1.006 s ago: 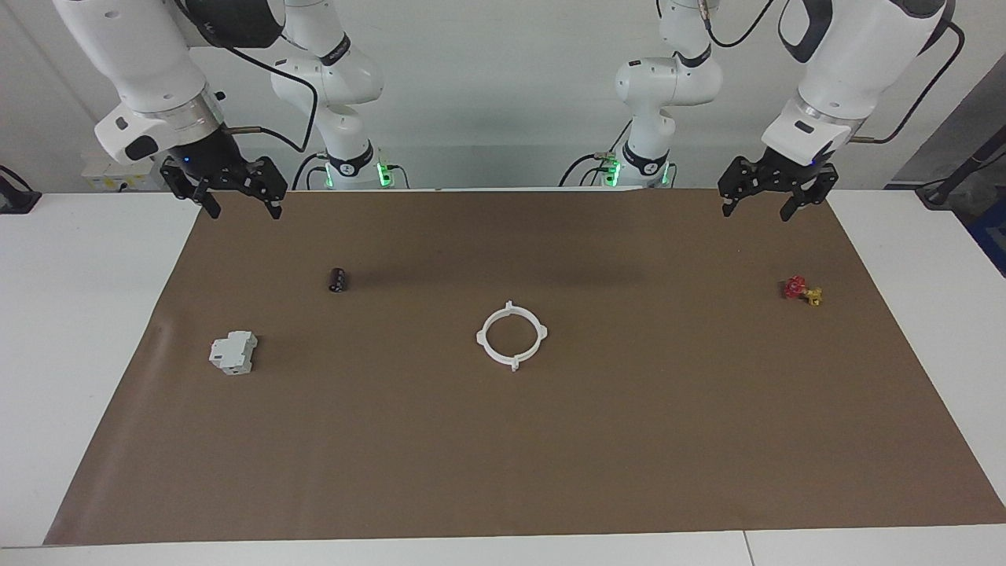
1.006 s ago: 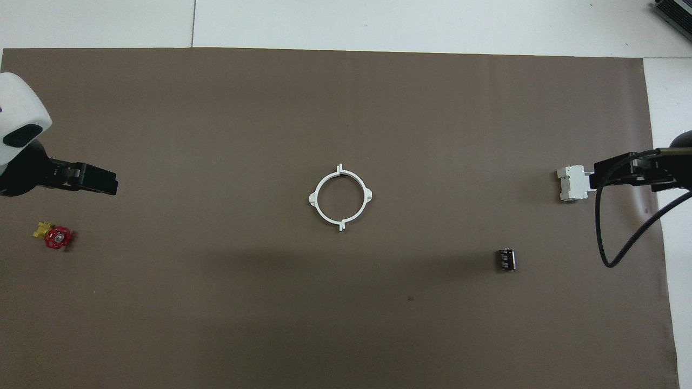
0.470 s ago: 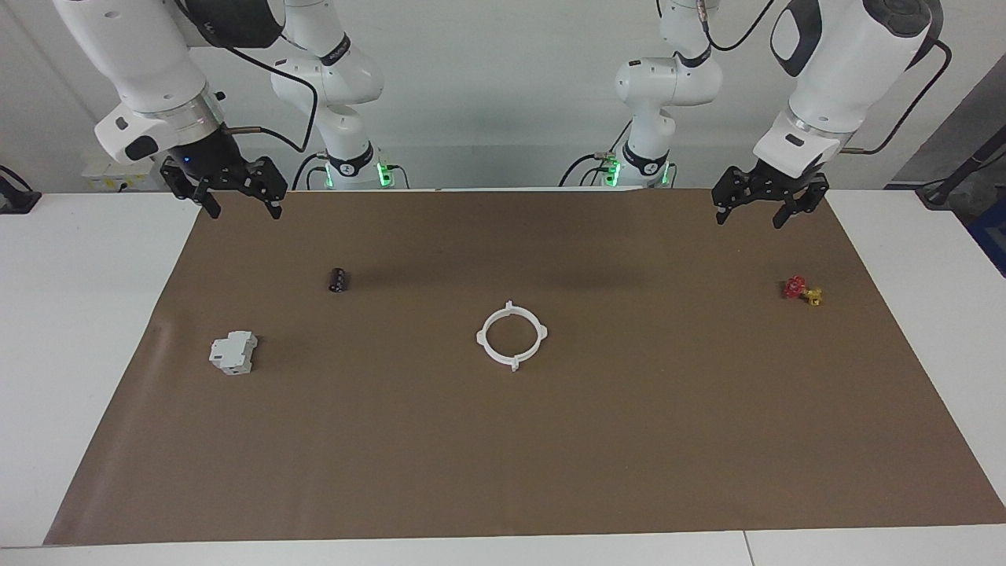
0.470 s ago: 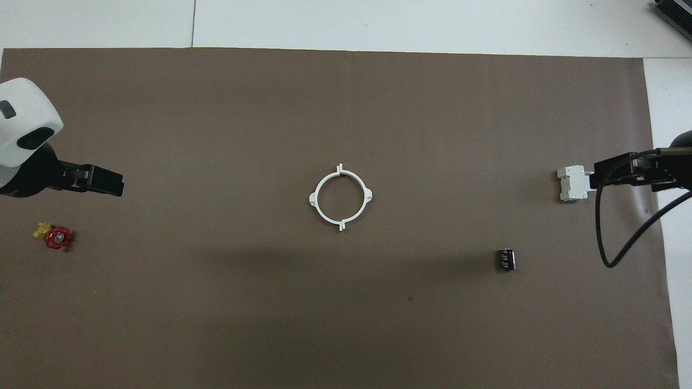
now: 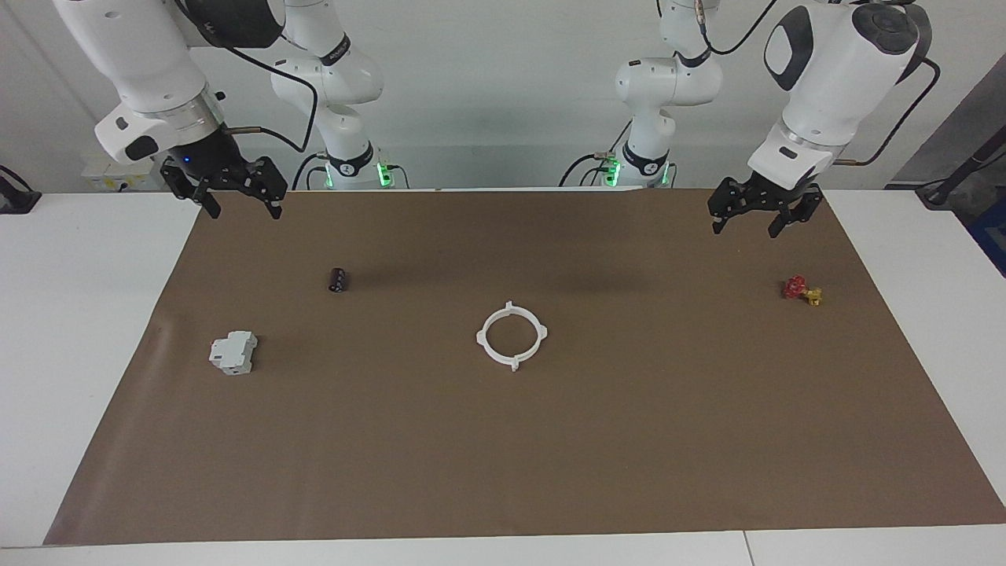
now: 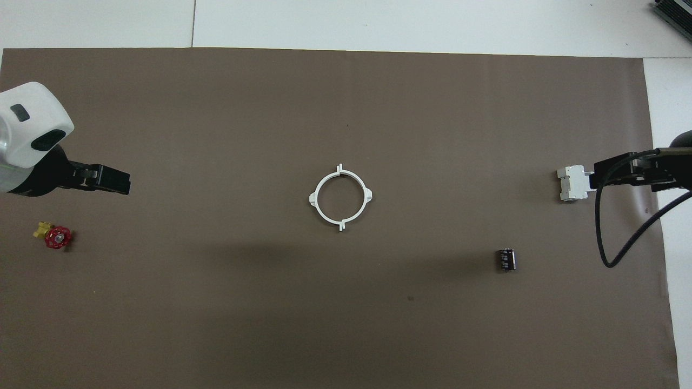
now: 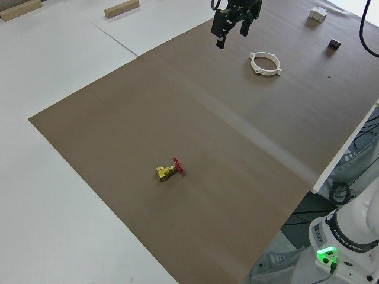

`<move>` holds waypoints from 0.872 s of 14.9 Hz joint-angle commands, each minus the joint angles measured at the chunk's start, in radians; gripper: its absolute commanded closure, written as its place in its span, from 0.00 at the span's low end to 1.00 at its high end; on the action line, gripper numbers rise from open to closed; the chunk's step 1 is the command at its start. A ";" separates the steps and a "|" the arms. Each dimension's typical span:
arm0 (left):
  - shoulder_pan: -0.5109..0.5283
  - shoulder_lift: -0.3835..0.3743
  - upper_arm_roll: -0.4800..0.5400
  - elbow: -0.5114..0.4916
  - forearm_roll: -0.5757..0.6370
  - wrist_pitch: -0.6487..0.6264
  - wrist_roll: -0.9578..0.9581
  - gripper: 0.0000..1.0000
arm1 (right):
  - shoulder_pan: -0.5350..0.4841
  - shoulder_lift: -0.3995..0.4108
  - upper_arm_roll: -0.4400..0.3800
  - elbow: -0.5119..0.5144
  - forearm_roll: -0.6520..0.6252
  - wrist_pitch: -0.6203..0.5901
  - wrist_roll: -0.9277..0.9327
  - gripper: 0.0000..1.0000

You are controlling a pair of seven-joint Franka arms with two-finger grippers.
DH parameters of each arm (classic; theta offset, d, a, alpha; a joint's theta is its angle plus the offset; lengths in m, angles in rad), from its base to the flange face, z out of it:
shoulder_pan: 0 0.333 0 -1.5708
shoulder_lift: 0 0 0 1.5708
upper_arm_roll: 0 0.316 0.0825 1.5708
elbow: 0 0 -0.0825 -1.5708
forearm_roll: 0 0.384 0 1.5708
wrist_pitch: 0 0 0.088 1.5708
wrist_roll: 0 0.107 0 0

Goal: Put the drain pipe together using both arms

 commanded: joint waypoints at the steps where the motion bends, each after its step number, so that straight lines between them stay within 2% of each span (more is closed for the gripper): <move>1: -0.008 -0.026 0.006 -0.028 -0.012 0.021 -0.012 0.00 | -0.002 0.003 0.004 0.004 0.012 0.002 0.016 0.00; 11: -0.008 -0.026 0.006 -0.028 -0.012 0.020 -0.017 0.00 | -0.002 0.002 0.004 0.004 0.012 0.001 0.016 0.00; 13: -0.008 -0.022 0.006 0.006 -0.012 -0.026 -0.015 0.00 | -0.002 0.002 0.004 0.003 0.012 0.002 0.016 0.00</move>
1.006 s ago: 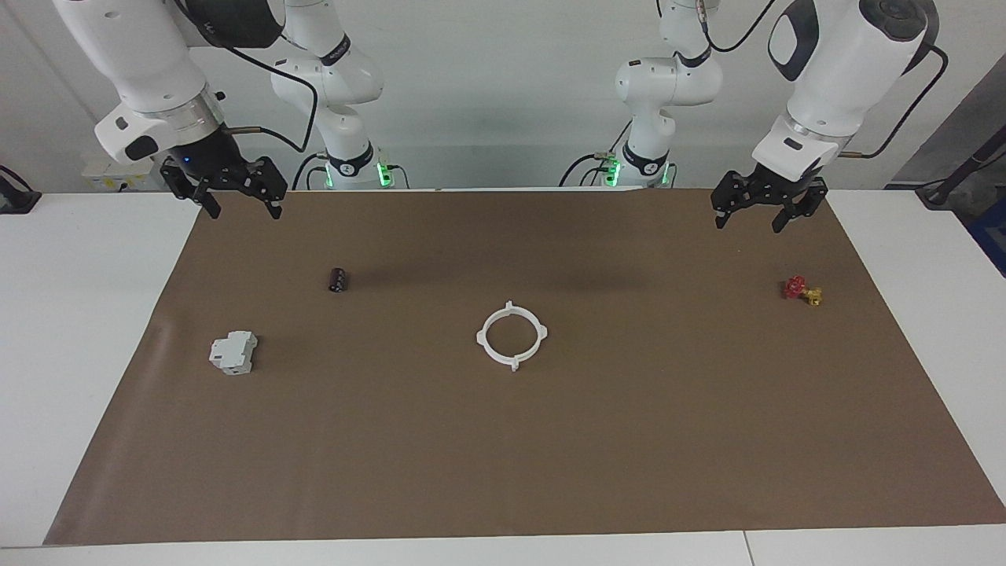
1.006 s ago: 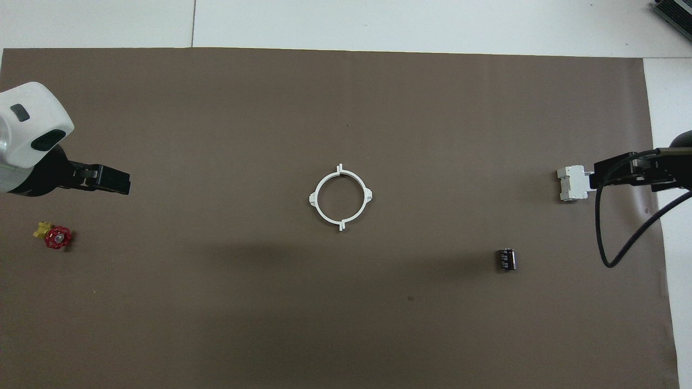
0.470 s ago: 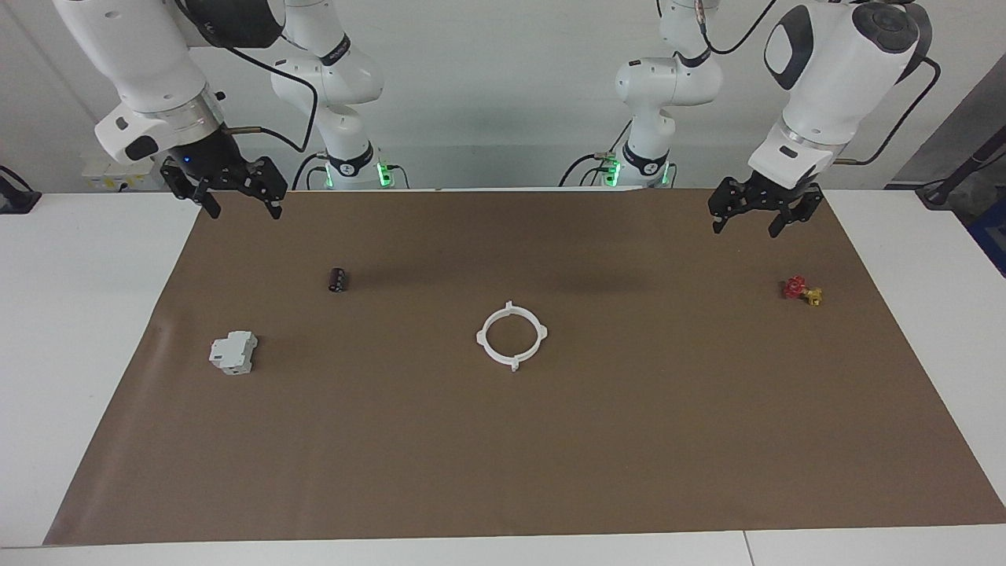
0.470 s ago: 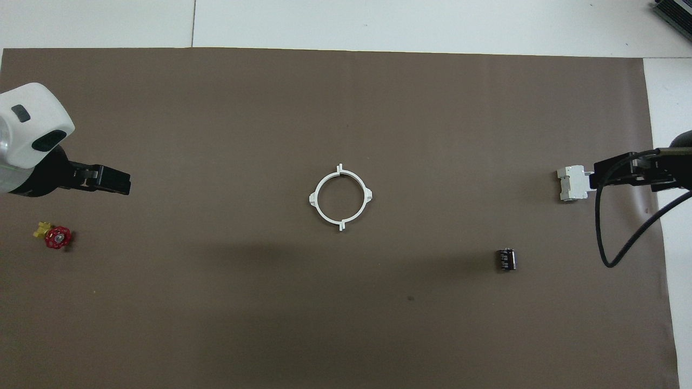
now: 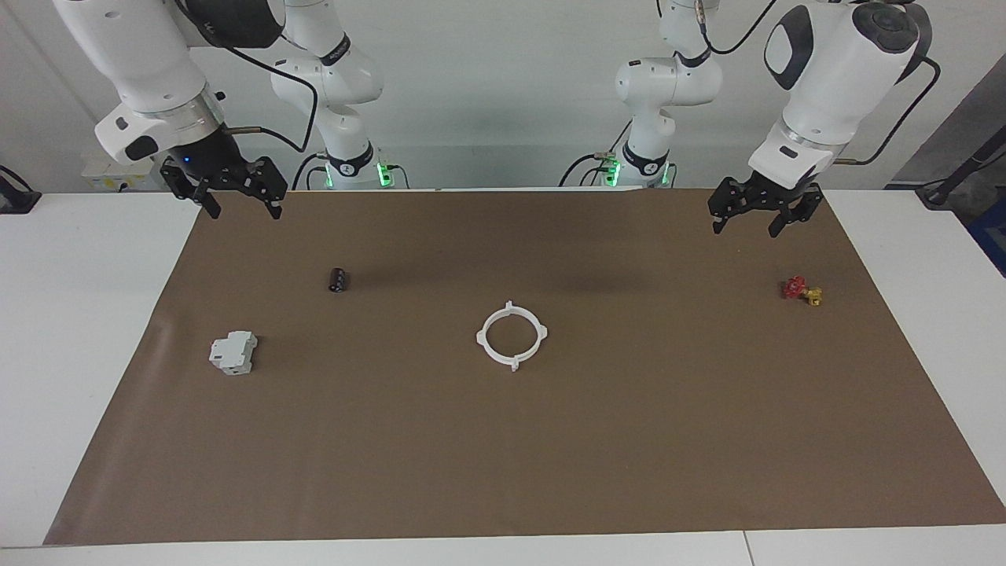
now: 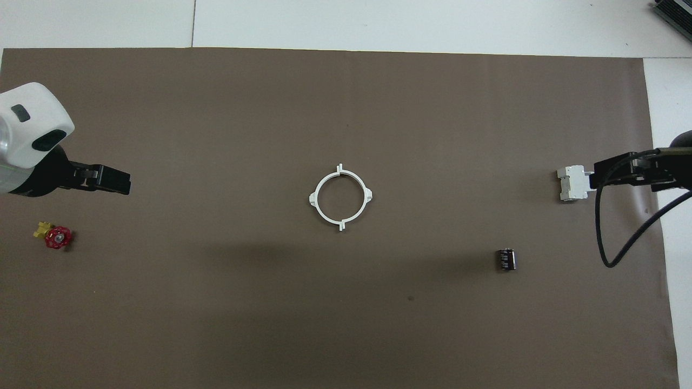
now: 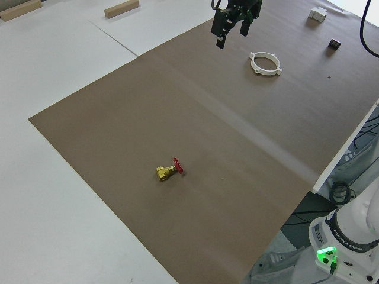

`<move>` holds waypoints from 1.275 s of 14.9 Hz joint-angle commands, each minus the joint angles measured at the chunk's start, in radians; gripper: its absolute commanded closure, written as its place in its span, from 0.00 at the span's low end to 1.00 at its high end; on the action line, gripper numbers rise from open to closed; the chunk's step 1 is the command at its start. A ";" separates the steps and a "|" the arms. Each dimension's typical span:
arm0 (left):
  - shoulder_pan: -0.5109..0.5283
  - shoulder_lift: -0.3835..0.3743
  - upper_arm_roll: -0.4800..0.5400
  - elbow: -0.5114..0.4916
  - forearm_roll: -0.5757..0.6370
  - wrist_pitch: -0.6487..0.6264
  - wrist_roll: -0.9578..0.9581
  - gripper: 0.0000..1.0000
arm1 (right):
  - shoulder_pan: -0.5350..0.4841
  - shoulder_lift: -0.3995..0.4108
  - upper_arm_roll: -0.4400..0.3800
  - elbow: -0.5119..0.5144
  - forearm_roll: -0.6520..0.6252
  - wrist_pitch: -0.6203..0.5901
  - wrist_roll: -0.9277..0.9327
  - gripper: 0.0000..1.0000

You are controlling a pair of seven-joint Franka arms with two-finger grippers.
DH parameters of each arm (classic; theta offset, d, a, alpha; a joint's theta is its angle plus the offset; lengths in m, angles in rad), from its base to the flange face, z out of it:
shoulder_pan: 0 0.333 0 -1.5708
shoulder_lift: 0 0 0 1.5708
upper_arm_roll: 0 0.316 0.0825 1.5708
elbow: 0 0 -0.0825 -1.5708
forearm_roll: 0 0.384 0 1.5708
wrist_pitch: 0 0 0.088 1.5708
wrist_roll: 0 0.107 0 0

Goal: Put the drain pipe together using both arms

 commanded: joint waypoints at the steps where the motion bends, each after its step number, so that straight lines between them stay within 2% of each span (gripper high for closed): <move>1: -0.005 -0.011 0.006 0.053 -0.012 -0.070 -0.011 0.00 | -0.002 0.002 0.004 0.003 0.012 0.002 0.016 0.00; 4: 0.001 -0.009 0.008 0.078 -0.012 -0.123 -0.011 0.00 | -0.002 0.002 0.004 0.003 0.012 0.002 0.016 0.00; 19: 0.004 -0.018 0.011 0.116 -0.012 -0.151 -0.011 0.00 | -0.002 0.002 0.004 0.003 0.012 0.002 0.016 0.00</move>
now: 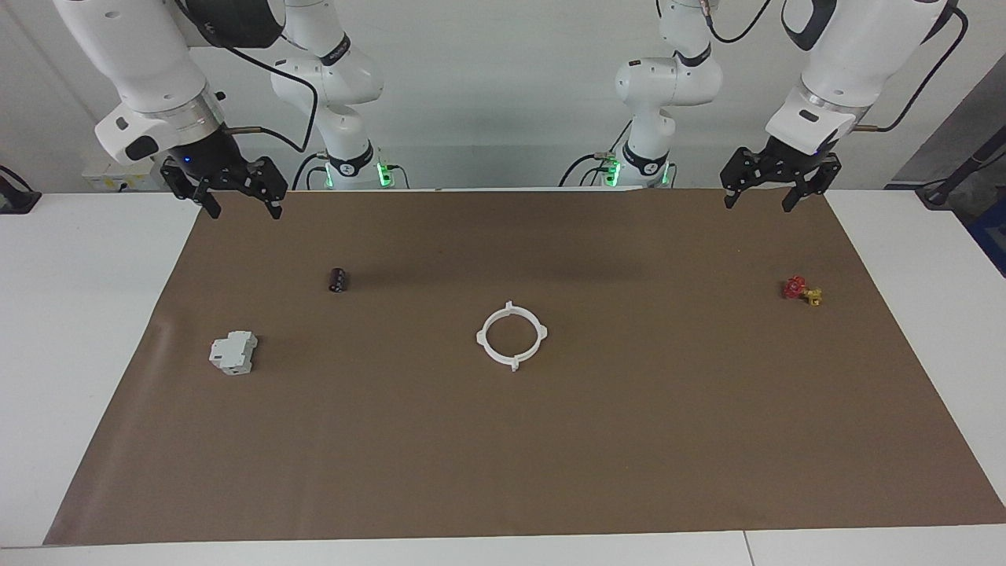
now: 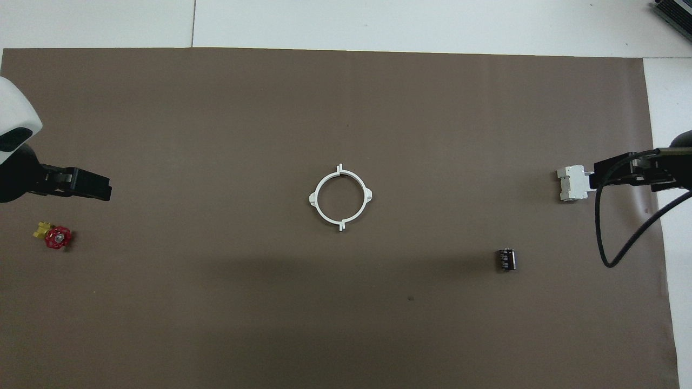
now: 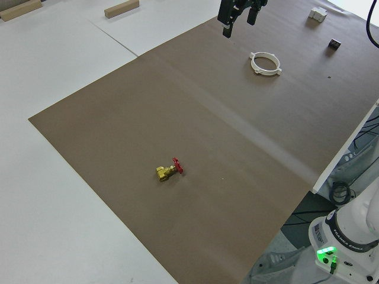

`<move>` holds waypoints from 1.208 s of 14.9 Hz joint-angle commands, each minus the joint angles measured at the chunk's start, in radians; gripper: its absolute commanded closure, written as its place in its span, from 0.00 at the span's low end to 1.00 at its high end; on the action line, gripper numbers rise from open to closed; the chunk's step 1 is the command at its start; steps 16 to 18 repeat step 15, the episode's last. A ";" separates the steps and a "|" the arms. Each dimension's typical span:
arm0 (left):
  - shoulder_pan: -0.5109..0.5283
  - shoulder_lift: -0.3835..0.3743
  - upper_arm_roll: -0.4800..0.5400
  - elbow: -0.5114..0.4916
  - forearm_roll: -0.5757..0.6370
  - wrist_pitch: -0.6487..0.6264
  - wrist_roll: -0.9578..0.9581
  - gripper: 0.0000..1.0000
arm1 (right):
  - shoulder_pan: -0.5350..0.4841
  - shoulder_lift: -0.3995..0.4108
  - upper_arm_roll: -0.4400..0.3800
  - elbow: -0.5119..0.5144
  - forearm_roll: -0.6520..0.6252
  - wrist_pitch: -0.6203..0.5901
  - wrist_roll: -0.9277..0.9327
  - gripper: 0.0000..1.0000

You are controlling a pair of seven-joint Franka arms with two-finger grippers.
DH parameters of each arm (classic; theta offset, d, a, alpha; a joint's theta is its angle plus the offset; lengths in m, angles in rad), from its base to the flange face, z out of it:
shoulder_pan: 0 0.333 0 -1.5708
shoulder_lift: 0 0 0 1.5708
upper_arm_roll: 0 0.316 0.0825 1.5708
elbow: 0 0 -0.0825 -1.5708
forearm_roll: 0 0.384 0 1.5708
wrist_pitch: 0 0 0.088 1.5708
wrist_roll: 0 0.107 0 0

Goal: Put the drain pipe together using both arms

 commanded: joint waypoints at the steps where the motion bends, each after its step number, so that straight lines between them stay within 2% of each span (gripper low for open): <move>1: 0.002 -0.003 0.002 0.011 -0.012 -0.023 -0.010 0.00 | -0.002 0.002 0.004 0.003 0.012 0.002 0.016 0.00; 18: 0.000 -0.005 0.002 0.003 -0.010 -0.005 -0.007 0.00 | -0.002 0.002 0.004 0.003 0.021 0.010 0.026 0.00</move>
